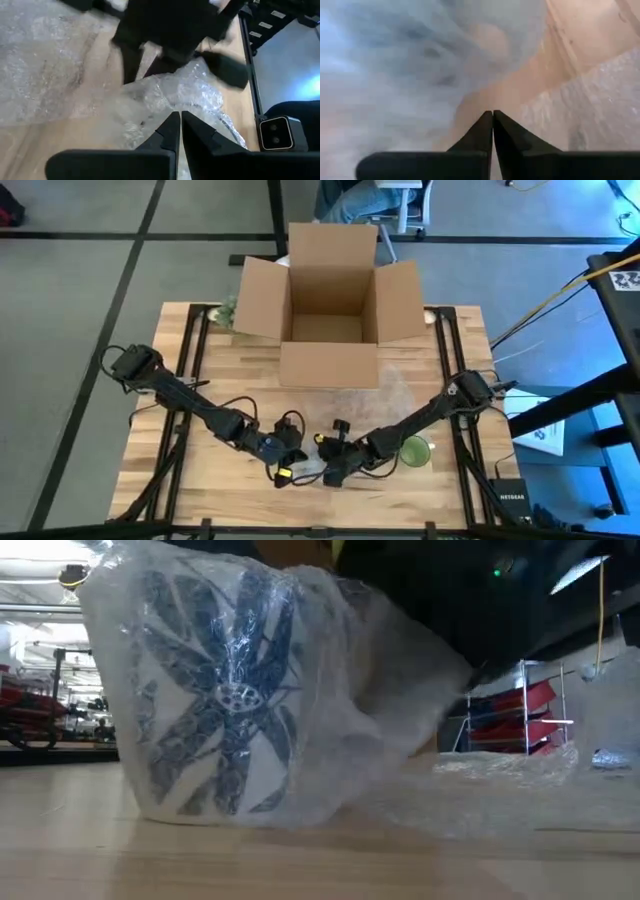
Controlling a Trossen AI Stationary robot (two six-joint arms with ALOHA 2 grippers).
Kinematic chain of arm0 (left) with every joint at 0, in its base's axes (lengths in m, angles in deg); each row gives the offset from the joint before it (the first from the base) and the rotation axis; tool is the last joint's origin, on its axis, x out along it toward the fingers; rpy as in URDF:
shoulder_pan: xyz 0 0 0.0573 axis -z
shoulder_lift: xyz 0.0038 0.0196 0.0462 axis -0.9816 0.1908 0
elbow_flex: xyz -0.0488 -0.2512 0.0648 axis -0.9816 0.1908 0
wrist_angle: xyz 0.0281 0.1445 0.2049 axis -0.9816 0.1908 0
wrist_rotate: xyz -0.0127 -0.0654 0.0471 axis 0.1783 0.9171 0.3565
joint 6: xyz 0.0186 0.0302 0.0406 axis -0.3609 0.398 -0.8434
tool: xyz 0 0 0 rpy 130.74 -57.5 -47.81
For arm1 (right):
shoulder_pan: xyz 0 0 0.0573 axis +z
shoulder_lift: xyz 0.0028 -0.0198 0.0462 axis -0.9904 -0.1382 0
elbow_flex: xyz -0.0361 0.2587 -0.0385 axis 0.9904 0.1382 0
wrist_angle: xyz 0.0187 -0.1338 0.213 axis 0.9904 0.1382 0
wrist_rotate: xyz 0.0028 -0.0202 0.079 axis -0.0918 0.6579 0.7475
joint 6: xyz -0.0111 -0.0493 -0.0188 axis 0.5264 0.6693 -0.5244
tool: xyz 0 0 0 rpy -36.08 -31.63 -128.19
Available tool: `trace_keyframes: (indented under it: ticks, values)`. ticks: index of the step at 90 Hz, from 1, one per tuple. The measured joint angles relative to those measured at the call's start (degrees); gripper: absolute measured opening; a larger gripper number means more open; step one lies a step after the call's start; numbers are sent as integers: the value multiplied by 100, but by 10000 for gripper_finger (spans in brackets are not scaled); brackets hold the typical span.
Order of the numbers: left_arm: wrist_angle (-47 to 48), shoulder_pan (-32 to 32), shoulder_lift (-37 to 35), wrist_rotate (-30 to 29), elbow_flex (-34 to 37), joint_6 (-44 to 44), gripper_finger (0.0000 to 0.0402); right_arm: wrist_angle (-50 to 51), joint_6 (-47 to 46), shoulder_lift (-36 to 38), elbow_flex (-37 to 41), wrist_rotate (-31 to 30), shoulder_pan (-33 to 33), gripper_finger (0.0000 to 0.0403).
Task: Wrap mug
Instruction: Wrap the white mug with bubble wrap
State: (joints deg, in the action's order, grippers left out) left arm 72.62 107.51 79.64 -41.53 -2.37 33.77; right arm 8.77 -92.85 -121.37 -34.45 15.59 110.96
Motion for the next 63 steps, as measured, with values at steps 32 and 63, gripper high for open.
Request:
trace_keyframes:
  ticks: [32, 63]
  values:
    - [5, -11, 1, -55, 0, -7, 0, -568, 331, 487, -63, 28, 217, 1]
    - [1, -11, 1, -78, 2, 9, 0, -990, 716, 471, -61, -18, 181, 1]
